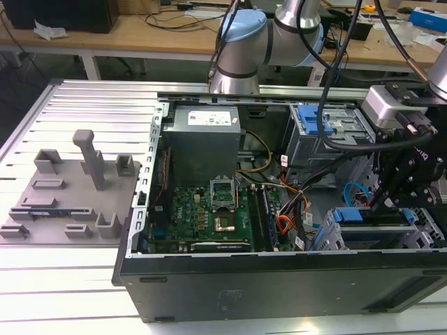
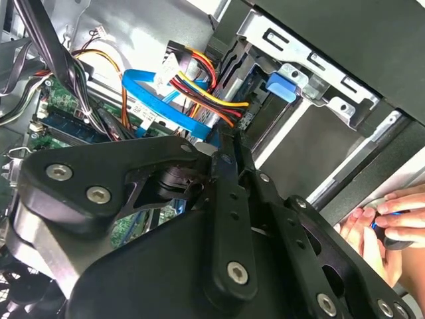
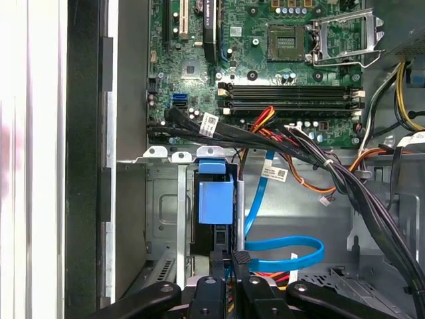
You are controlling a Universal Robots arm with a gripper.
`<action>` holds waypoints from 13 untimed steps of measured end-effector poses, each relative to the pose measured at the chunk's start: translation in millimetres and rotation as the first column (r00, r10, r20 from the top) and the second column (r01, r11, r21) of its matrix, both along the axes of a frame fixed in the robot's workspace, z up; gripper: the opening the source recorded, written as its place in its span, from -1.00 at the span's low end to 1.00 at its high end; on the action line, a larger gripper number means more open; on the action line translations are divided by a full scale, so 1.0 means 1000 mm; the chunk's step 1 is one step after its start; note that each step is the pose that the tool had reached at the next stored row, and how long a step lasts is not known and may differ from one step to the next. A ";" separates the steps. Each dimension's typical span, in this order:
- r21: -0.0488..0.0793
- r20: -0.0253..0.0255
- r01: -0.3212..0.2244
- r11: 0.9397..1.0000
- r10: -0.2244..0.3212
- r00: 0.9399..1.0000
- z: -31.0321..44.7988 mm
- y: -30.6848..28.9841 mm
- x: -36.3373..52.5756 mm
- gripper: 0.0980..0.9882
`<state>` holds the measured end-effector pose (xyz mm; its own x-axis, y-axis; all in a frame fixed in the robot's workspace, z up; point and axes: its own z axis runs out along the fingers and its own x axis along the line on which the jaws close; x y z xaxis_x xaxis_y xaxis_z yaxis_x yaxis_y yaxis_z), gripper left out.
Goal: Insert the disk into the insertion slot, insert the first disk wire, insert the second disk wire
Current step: 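Insert the second disk wire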
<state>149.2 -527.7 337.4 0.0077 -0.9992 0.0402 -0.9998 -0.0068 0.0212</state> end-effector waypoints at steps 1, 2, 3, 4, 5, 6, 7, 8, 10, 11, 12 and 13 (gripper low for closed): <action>0.000 0.000 0.000 1.000 0.000 1.000 -0.0002 -0.0001 -0.0002 -0.86; -0.001 0.000 0.000 1.000 0.000 1.000 -0.0003 -0.0001 -0.0004 -0.86; 0.000 0.000 0.000 1.000 0.000 1.000 -0.0004 -0.0001 -0.0006 -0.86; 0.000 0.000 0.000 1.000 0.000 1.000 -0.0006 -0.0001 -0.0009 -0.83; 0.002 0.000 0.000 1.000 0.000 1.000 0.0016 -0.0001 -0.0013 -0.70; 0.000 0.000 0.000 1.000 0.000 1.000 0.0098 0.0000 -0.0015 -0.56; 0.000 0.000 0.000 1.000 0.000 1.000 0.0194 0.0003 -0.0017 -0.30; 0.000 0.000 0.000 1.000 0.000 1.000 0.0242 0.0007 -0.0017 -0.30; 0.000 0.000 0.000 1.000 0.000 1.000 0.0375 0.0031 -0.0018 -0.15; -0.001 0.000 0.000 1.000 0.000 1.000 0.0429 0.0041 -0.0018 -0.15; -0.001 0.000 0.000 1.000 0.000 1.000 0.0479 0.0053 -0.0018 -0.15; -0.005 0.000 0.001 1.000 -0.001 1.000 0.0560 0.0081 -0.0018 -0.15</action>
<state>147.5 -519.6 393.4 0.0071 -0.9990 0.0449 -0.9998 -0.0062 0.0212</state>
